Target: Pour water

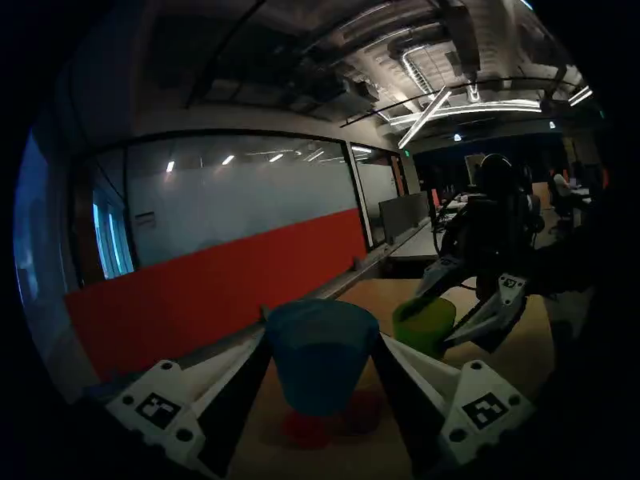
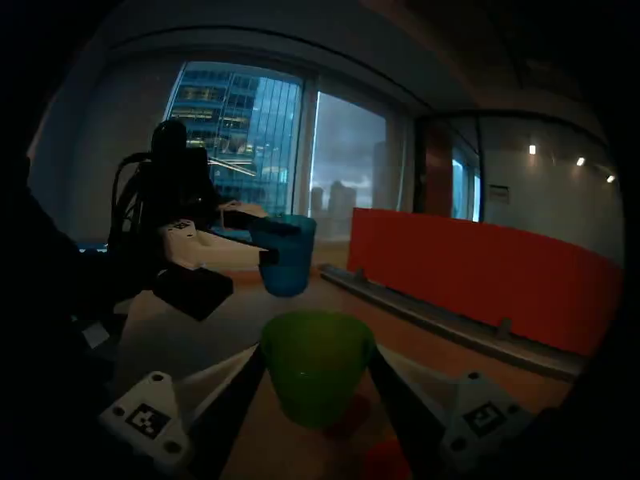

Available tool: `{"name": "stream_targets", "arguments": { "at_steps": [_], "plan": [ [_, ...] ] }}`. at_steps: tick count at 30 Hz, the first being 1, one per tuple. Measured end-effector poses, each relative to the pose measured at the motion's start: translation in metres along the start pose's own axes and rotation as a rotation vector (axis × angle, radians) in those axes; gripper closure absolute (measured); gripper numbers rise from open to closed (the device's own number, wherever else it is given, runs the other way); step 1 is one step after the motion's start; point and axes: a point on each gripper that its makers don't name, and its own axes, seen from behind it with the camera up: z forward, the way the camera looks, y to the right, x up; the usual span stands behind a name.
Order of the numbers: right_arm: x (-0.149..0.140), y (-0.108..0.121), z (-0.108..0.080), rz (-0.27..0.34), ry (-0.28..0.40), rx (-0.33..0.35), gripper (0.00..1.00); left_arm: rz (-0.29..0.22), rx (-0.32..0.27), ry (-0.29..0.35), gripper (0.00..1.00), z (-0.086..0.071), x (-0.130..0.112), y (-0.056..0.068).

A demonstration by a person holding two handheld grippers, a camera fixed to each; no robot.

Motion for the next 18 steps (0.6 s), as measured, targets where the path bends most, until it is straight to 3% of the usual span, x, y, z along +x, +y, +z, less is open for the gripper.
{"name": "stream_targets", "arguments": {
  "at_steps": [18],
  "plan": [
    [-0.005, -0.023, 0.017, 0.022, 0.009, 0.062, 0.09, 0.233, 0.039, 0.026, 0.14, 0.008, 0.039, -0.003]
  ]
}}
